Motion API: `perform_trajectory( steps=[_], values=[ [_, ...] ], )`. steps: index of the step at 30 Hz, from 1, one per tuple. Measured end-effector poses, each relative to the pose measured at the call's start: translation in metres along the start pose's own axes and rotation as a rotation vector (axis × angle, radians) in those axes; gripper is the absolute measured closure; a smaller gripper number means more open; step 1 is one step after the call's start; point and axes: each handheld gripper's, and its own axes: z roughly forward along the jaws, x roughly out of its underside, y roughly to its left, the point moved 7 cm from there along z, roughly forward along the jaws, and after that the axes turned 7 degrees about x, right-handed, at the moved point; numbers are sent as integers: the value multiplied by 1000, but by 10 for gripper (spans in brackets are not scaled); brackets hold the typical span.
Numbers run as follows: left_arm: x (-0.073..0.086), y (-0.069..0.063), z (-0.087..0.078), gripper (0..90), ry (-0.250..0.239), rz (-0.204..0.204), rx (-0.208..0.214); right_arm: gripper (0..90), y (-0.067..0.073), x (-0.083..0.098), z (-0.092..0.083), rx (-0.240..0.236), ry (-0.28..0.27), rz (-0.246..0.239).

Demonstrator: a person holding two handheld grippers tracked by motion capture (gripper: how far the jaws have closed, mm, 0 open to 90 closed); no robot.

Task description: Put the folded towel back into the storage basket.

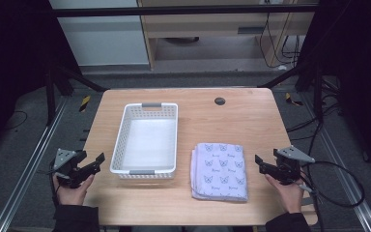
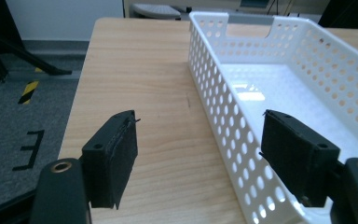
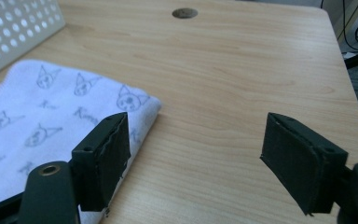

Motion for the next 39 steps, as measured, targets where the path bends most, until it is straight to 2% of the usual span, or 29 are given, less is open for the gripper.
perform_trajectory(
  steps=[2, 6, 9, 14, 19, 23, 26, 32, 34, 39],
  values=[
    [-4, -5, -2, 281, -15, 1, 15, 221, 1, -2, -2, -3, 0, 8],
    [-10, -16, -4, 299, -30, 16, 27, 238, 2, -3, -3, 12, 8, -14],
    [-13, -27, -4, 302, -33, 44, 34, 251, 4, -2, -4, 3, 13, -23],
    [-15, -46, -2, 295, -24, 67, 71, 257, 5, -4, -5, -8, 12, -24],
    [-17, -64, 0, 294, -26, 82, 102, 255, 8, -5, -5, -10, 13, -46],
    [-17, -76, 2, 295, -21, 87, 131, 245, 12, -6, -6, -27, 7, -39],
    [-17, -82, 3, 291, -14, 93, 141, 239, 13, -8, -6, -24, -1, -52],
    [-17, -91, 5, 289, -7, 98, 157, 240, 16, -15, -11, -49, -9, -31],
    [-17, -94, 5, 288, -6, 102, 159, 244, 16, -17, -12, -48, -13, -44],
    [-19, -103, 8, 291, -5, 104, 176, 260, 18, -28, -15, -58, -57, -38]
  ],
)
